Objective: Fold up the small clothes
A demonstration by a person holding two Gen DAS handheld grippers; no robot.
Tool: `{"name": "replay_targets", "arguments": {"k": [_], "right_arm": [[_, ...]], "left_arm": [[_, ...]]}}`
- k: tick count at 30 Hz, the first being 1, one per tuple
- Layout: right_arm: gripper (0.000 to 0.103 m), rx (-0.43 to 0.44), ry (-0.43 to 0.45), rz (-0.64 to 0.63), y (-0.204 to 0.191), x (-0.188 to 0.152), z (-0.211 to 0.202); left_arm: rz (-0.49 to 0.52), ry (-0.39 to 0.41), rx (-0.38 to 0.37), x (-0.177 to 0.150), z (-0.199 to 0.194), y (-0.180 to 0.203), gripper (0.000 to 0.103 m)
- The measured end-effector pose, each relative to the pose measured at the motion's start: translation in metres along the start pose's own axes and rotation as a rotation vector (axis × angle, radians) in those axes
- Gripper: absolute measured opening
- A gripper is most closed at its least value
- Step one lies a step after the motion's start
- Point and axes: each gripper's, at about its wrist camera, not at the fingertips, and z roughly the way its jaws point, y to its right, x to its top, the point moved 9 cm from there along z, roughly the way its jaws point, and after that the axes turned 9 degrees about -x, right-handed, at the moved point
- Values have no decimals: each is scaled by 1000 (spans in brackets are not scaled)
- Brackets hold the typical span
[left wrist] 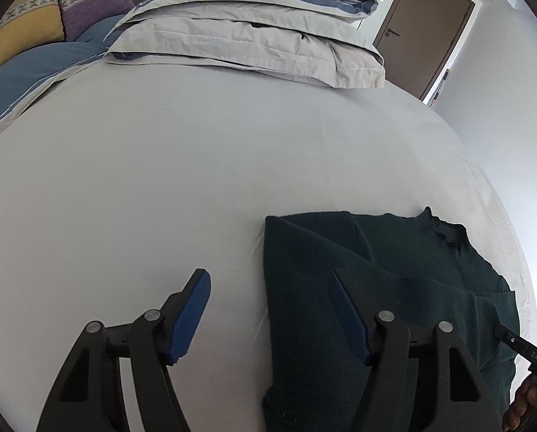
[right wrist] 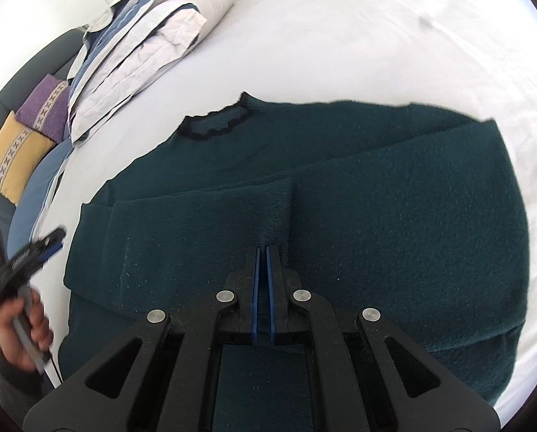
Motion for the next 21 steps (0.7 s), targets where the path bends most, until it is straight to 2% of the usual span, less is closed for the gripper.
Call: {"name": "replay_targets", "arguments": {"k": [1, 3, 4, 7, 10, 13, 18, 21], "right_arm": [[3, -4, 10, -11, -1, 1, -3], [3, -20, 18, -29, -2, 1, -7], [3, -40, 19, -36, 0, 2, -7], [2, -85, 9, -49, 8, 0, -4], [2, -92, 0, -27, 16, -5, 2], [2, -82, -1, -1, 21, -9, 8], [2, -109, -2, -19, 19, -8, 12], [3, -96, -1, -28, 13, -7, 5]], "left_arm": [[6, -16, 5, 2, 8, 0, 67], [12, -57, 6, 1, 27, 2, 54], [12, -75, 4, -2, 34, 2, 42], [67, -59, 31, -3, 42, 6, 31], [105, -46, 39, -2, 43, 6, 17], [122, -35, 24, -1, 47, 0, 13], [146, -33, 59, 9, 52, 0, 11], [97, -12, 44, 10, 40, -5, 13]]}}
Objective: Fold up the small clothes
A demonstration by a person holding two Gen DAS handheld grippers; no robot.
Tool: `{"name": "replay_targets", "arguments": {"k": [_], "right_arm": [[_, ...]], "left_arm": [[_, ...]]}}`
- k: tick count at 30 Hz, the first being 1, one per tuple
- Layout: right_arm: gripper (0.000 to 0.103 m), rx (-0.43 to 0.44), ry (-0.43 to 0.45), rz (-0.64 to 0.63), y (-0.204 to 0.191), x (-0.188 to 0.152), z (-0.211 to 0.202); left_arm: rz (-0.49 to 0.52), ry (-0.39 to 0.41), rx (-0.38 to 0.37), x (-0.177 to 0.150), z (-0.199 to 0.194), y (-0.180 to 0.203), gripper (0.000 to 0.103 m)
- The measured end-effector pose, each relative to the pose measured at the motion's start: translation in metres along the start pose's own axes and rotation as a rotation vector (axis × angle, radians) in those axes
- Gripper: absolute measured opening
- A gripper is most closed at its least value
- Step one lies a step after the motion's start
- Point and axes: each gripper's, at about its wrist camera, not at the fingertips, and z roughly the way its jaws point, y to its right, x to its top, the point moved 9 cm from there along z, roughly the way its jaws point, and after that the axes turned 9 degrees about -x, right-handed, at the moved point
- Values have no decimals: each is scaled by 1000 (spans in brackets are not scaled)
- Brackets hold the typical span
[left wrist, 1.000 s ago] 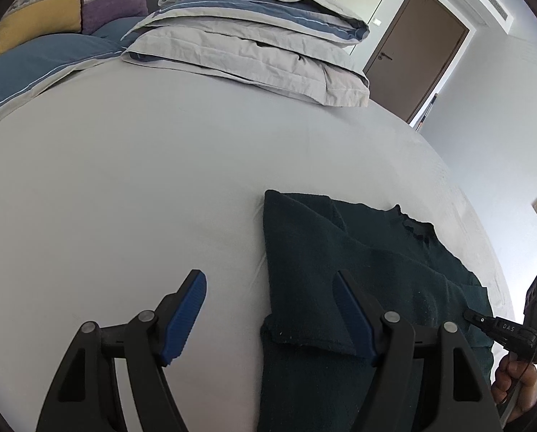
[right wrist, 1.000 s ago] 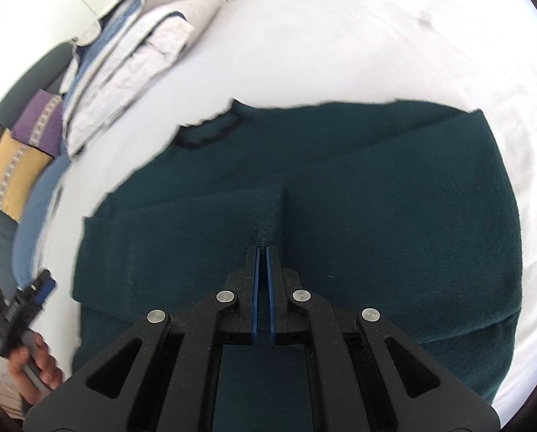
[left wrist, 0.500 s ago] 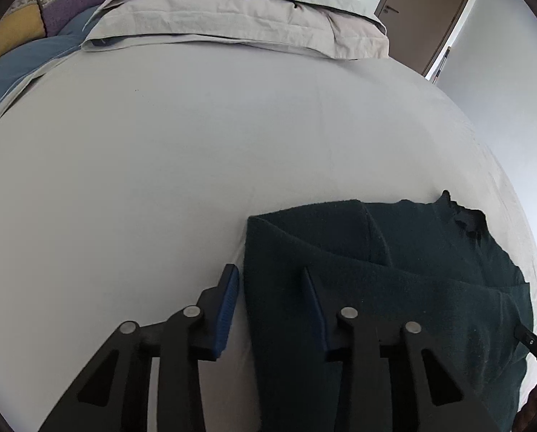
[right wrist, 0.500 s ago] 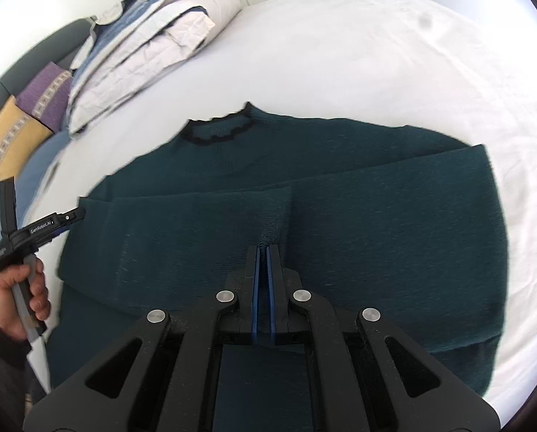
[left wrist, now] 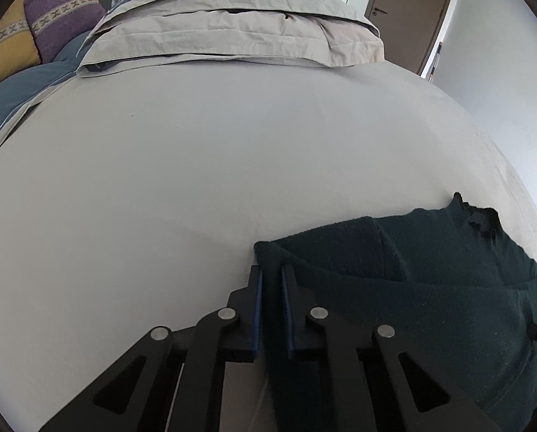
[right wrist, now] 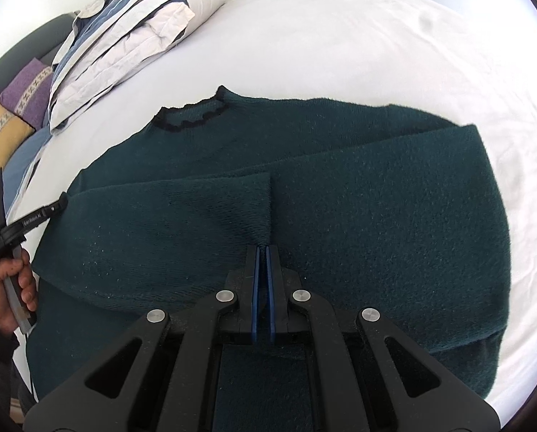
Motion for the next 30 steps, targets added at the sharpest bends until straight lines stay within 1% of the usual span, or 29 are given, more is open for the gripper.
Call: {"name": "replay_targets", "arguments": {"k": [1, 3, 4, 5, 6, 7, 8, 9, 10, 12, 13, 14, 15, 19, 22, 26, 28, 30], "right_arm": [[6, 18, 1, 8, -2, 0, -4], [9, 36, 26, 30, 0, 3, -16], [11, 38, 35, 40, 2, 5, -20], [13, 42, 40, 52, 3, 6, -23], [21, 50, 41, 63, 4, 7, -25], [30, 53, 43, 69, 5, 9, -26], [36, 51, 47, 73, 5, 10, -27], [46, 52, 48, 75, 3, 10, -27], [47, 56, 46, 75, 2, 9, -26], [46, 49, 17, 42, -4, 3, -19], [42, 31, -8, 15, -6, -1, -13], [24, 3, -35, -14, -7, -7, -6], [14, -15, -37, -25, -7, -9, -3], [3, -33, -8, -1, 0, -6, -7], [3, -51, -1, -2, 2, -4, -9], [2, -57, -4, -46, 6, -14, -1], [2, -32, -2, -20, 10, -14, 2], [3, 9, -10, 27, 15, -14, 1]], "left_arm": [[2, 9, 9, -1, -7, 0, 14], [41, 32, 15, -8, -25, 7, 14], [69, 40, 3, -15, -35, 14, 14], [89, 40, -4, -22, -43, 19, 17], [107, 44, -6, -28, -51, 24, 19], [131, 47, 4, -36, -57, 28, 24], [156, 44, 14, -42, -61, 32, 27], [182, 43, 31, -48, -62, 34, 28], [207, 38, 55, -53, -61, 34, 29], [242, -2, 95, -63, -49, 31, 29], [230, -20, 91, -69, -43, 25, 30], [220, -14, 86, -71, -40, 22, 33], [215, -10, 81, -71, -39, 19, 33], [213, -17, 71, -69, -38, 17, 34], [215, -15, 67, -70, -38, 16, 34], [225, -7, 75, -73, -39, 17, 34], [225, -6, 78, -73, -38, 18, 34], [193, 3, 49, -70, -44, 14, 37]]}}
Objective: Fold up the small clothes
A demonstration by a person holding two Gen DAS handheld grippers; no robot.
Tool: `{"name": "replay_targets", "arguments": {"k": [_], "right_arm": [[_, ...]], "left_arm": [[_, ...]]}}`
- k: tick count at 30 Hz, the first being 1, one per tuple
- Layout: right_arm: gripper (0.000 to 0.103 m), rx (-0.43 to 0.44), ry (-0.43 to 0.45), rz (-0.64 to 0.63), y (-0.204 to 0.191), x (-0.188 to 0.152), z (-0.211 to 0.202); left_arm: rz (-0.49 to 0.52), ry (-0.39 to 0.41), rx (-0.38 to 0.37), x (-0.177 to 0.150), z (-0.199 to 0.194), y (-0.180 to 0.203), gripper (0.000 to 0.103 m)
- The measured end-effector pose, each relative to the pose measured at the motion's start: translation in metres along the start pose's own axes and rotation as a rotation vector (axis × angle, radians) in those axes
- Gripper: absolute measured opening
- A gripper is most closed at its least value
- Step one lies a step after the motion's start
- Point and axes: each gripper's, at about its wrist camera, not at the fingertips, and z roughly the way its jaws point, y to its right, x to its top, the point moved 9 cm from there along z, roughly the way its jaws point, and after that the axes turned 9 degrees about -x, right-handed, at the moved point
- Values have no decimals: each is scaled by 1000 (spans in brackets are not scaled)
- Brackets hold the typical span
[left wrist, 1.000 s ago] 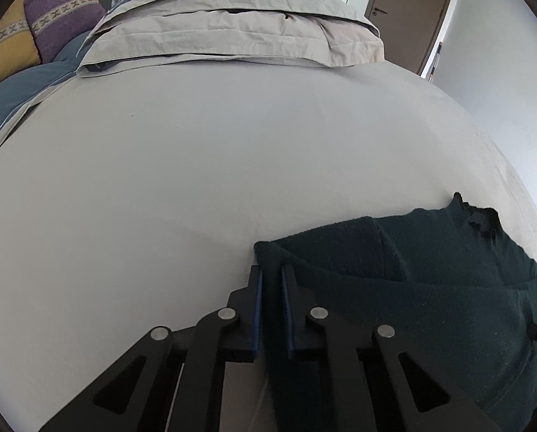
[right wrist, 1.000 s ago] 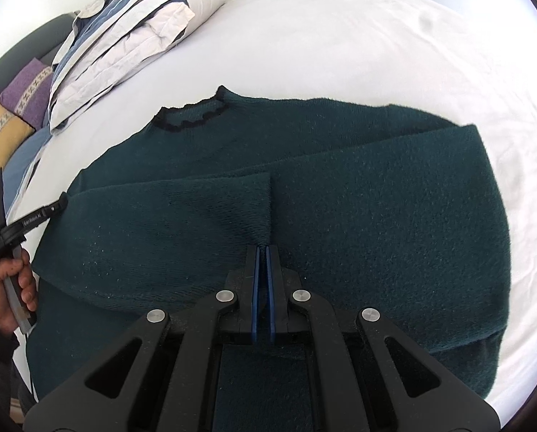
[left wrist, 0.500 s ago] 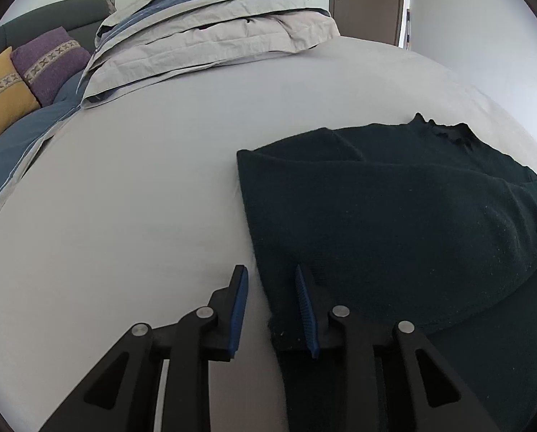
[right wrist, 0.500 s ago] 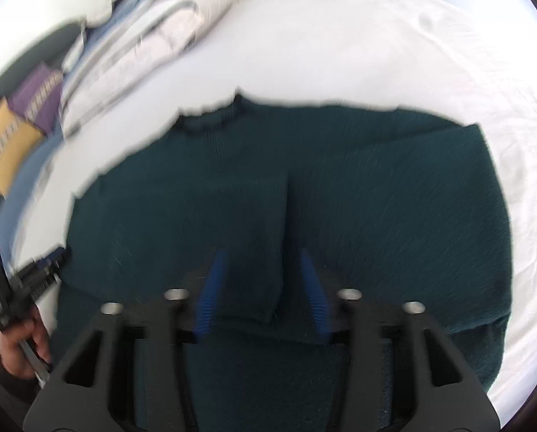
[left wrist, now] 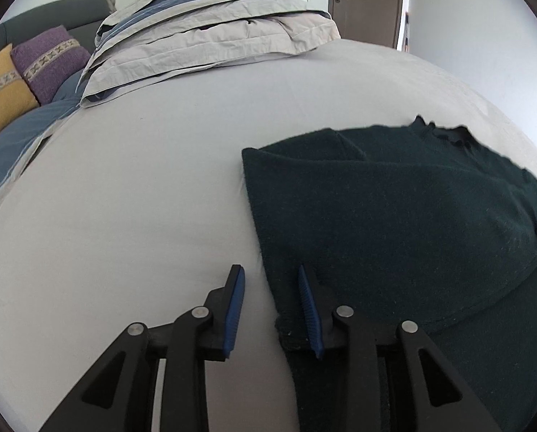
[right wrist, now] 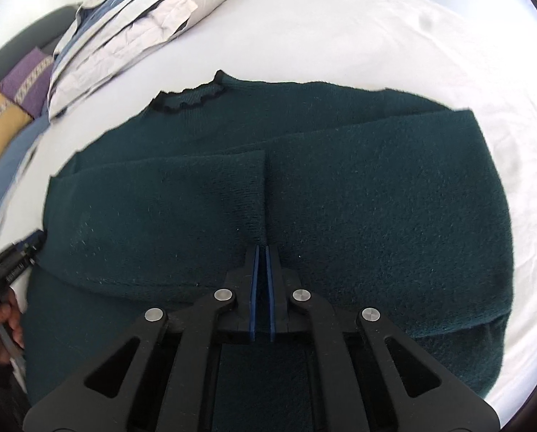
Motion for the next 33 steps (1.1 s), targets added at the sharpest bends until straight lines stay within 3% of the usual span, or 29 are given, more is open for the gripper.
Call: {"name": "replay_targets", "arguments": {"k": [3, 6, 8, 10, 12, 13, 18, 20, 27, 30, 33], "right_arm": [[8, 19, 10, 94, 13, -3, -23], [15, 41, 86, 92, 20, -14, -62], [28, 65, 118, 101, 23, -29, -87], [61, 80, 155, 98, 23, -46, -111], [67, 82, 201, 74, 21, -71, -139], [67, 84, 205, 60, 20, -83, -150], [67, 121, 170, 106, 39, -151, -187], [67, 116, 157, 114, 49, -174, -196], [63, 129, 93, 138, 85, -246, -212], [55, 147, 60, 164, 95, -266, -210], [55, 157, 51, 187, 105, -281, -213]], "left_arm": [[-61, 35, -24, -4, -29, -11, 39], [-72, 53, 16, -21, -62, -23, 39], [-103, 37, -27, -41, -80, -22, 40], [-112, 17, -64, -64, -96, -15, 46], [-121, 0, -95, -90, -112, -5, 59], [-127, -9, -102, -102, -118, -2, 62], [-194, -99, -147, -162, -134, 9, 62], [-177, -106, -150, -179, -145, 16, 62], [-200, -159, -251, -214, -168, 31, 60], [-209, -188, -272, -223, -174, 33, 51], [-222, -217, -310, -232, -180, 38, 48]]}}
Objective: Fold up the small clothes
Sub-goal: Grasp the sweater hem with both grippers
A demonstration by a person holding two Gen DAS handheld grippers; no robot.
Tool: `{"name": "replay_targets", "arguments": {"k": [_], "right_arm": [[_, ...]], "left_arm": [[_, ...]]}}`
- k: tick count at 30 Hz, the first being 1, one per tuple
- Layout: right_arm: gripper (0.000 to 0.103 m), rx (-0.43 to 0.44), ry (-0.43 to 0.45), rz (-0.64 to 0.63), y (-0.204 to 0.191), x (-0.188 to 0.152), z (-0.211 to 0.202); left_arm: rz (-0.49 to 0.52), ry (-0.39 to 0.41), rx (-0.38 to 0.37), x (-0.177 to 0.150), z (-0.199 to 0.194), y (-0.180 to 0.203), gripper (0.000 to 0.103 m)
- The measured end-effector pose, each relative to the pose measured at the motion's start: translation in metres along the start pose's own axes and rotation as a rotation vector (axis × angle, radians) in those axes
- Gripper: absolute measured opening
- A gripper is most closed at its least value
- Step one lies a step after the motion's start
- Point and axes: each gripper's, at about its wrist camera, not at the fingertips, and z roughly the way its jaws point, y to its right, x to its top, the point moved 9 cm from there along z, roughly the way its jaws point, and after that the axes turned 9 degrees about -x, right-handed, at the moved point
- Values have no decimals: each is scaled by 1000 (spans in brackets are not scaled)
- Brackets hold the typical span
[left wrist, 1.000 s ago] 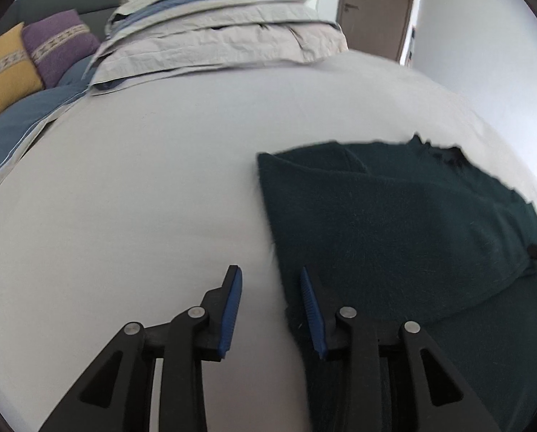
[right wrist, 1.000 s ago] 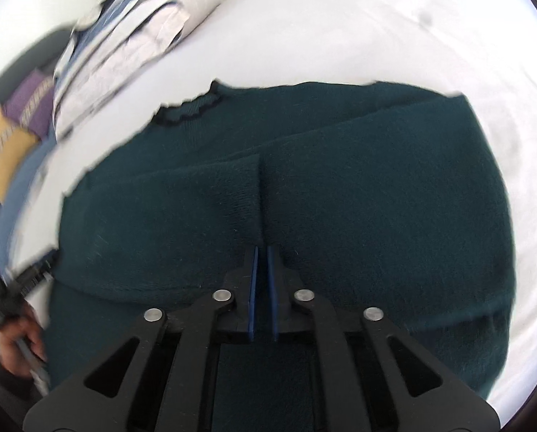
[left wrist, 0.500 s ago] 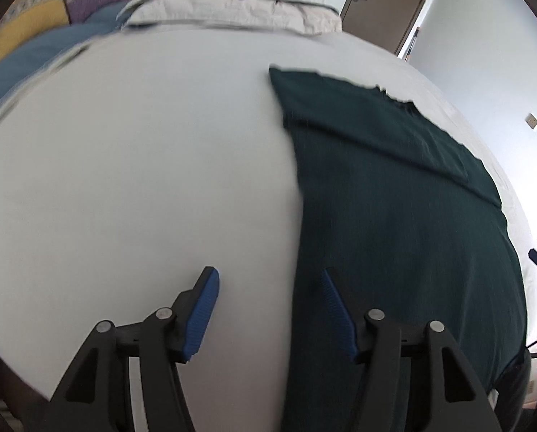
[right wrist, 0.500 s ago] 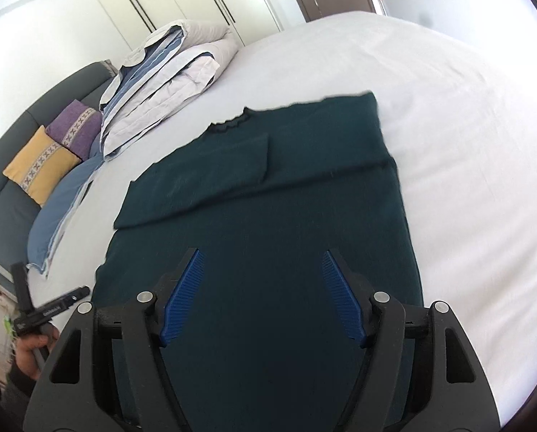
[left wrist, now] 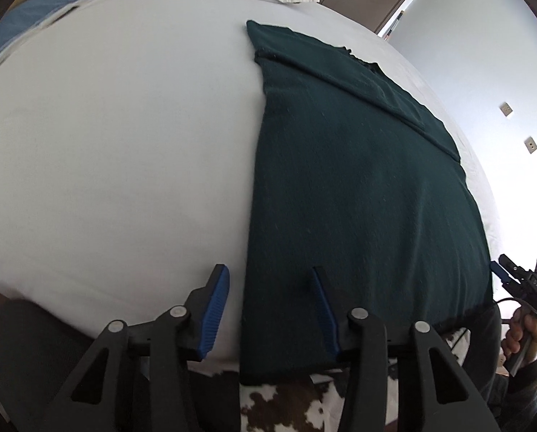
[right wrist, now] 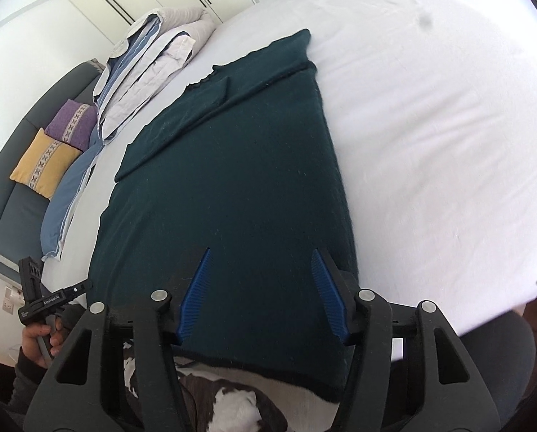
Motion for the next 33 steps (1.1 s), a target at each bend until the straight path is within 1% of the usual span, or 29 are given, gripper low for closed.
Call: {"name": "replay_targets", "arguments": {"k": [4, 6, 7, 8, 9, 11, 16, 19, 20, 22, 23, 25, 27, 29, 32, 33], "right_arm": [[54, -4, -15, 1, 9, -10, -5], [51, -9, -27, -3, 12, -14, -7], [51, -10, -30, -6, 13, -13, -8], [51, -13, -32, -9, 14, -14, -9], [51, -19, -35, -12, 15, -16, -11], [51, -33, -42, -9, 20, -15, -13], [51, -81, -51, 19, 39, -9, -23], [51, -80, -71, 54, 55, -10, -27], [51, -81, -92, 65, 60, -13, -25], [44, -85, -124, 77, 66, -17, -21], [43, -76, -140, 84, 67, -20, -18], [38, -55, -163, 84, 64, -26, -13], [37, -51, -189, 74, 60, -32, -7], [34, -52, -214, 70, 59, -38, 1], [17, -50, -233, 73, 59, -43, 7], [9, -45, -231, 72, 59, -44, 6]], "left_arm": [[11, -29, 0, -11, 2, 4, 47], [2, -38, 7, -14, 2, 4, 42], [-6, -41, 9, -15, 2, 3, 36], [-14, -44, 10, -16, 3, 3, 29], [-25, -46, 5, -16, 4, 2, 25], [-37, -47, -9, -18, 4, -1, 13], [-37, -42, -16, -17, 3, 0, 8], [-46, -38, -23, -17, 2, 0, 8], [-46, -37, -24, -17, 1, 0, 8], [-43, -33, -21, -17, 0, 1, 7], [-38, -32, -19, -17, -1, 2, 7], [-28, -30, -14, -18, -3, 3, 7], [-23, -28, -11, -18, -4, 5, 7], [-22, -25, -11, -18, -4, 5, 7], [-17, -21, -11, -17, -6, 6, 7], [-16, -19, -12, -17, -6, 6, 7]]}}
